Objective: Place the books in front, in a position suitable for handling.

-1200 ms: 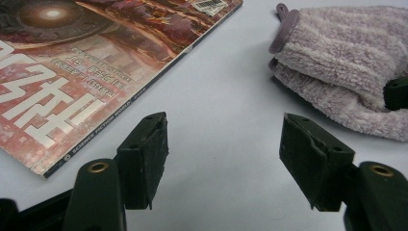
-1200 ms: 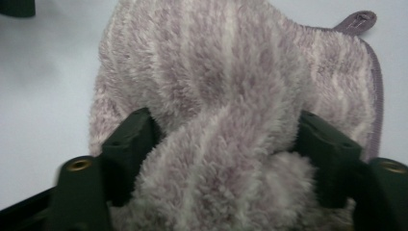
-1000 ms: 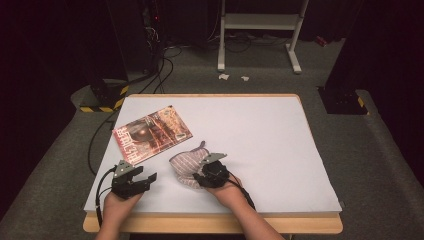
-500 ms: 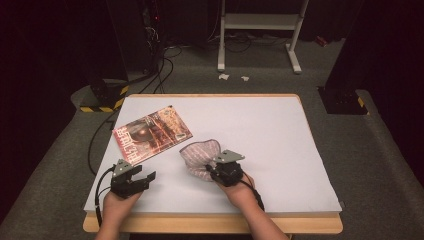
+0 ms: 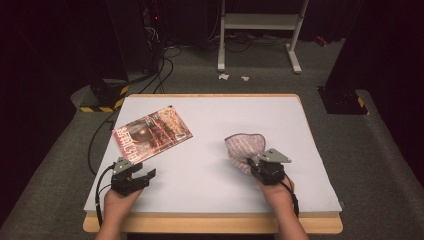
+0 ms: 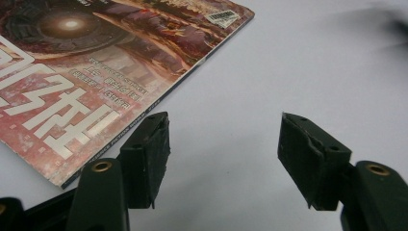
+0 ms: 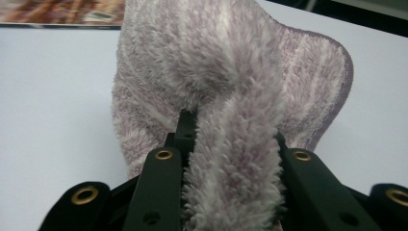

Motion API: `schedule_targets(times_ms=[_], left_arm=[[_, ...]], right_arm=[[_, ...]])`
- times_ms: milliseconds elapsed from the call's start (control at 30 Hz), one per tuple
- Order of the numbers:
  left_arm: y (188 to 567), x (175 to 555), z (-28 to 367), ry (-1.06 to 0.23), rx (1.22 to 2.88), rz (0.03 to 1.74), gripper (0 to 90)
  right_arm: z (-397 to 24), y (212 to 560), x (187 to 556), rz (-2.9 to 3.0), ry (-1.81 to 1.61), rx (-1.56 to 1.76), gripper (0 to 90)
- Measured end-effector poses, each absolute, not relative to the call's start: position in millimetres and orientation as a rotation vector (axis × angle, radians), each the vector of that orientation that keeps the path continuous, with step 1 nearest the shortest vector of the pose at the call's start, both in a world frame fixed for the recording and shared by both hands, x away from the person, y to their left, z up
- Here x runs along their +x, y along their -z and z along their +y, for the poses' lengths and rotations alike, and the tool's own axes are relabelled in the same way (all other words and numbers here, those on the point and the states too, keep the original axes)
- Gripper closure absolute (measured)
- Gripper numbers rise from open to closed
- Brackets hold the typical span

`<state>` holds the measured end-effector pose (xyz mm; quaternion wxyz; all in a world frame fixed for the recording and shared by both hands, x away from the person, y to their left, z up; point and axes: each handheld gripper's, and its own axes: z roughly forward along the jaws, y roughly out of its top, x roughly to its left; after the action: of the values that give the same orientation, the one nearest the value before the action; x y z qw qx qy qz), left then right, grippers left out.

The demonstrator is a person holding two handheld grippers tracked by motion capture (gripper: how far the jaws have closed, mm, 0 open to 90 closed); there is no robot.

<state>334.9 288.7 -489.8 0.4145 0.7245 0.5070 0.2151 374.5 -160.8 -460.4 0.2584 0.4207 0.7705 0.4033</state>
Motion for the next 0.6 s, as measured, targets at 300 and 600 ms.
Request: schedule_targets(times_ms=[300, 600], left_arm=[[490, 337, 289, -0.532, 1.816, 1.274, 37.4], [491, 339, 293, -0.541, 1.812, 1.312, 39.0]], right_arm=[[-216, 475, 386, 1.984, -0.956, 1.309, 69.3], [-232, 496, 396, 1.981, -0.848, 1.417, 65.6]])
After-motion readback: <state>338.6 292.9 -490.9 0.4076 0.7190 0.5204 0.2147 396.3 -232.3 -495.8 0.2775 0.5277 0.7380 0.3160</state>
